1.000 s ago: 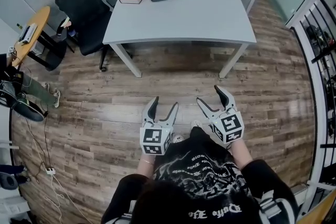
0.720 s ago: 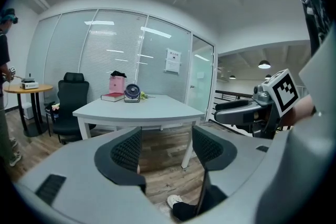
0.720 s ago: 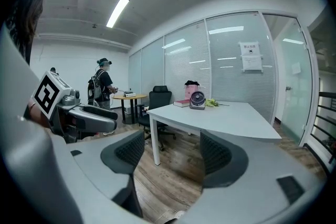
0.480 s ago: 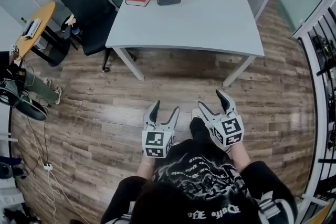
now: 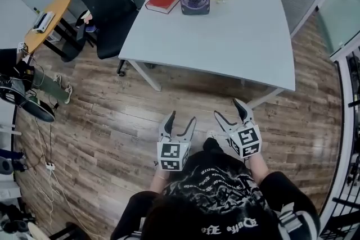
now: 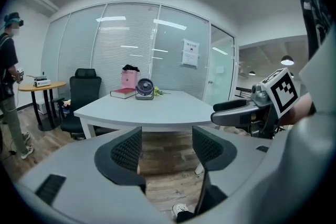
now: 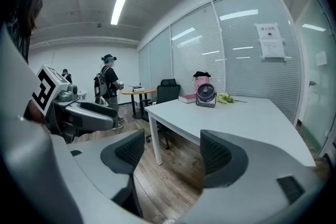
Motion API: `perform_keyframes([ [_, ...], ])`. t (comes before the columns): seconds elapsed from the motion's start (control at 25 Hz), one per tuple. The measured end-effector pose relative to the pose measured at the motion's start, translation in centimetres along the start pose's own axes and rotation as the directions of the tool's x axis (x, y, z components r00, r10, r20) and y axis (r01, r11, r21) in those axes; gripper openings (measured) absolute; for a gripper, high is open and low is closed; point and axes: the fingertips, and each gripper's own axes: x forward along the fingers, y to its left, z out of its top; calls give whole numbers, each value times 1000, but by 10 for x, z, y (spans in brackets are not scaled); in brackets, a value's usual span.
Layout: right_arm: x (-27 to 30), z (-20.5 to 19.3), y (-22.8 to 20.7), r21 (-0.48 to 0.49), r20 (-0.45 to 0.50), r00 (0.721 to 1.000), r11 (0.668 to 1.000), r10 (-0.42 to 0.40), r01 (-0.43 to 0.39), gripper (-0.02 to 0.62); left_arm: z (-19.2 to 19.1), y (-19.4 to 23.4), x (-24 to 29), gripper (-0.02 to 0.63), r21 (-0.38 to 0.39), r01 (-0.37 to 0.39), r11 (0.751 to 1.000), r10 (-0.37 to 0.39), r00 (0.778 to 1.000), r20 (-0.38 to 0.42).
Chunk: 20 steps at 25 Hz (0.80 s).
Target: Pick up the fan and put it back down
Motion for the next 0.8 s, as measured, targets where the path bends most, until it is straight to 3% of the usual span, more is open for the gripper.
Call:
perform_keyframes([
  [0.56,50,13,-87,30,-20,992,992,125,-125,314,29,-16,102,302,-34,-93,995,92,995,-29],
  [0.72,60,16,-111,101,-10,992,988,122,-121,313,35,-15,126,302,-36,-117,993,116,993,-32],
  [0.8,65,18,-120,86,-18,993,990,113,-111,313,42,-12,134,302,-43,-121,992,120,992,-25],
])
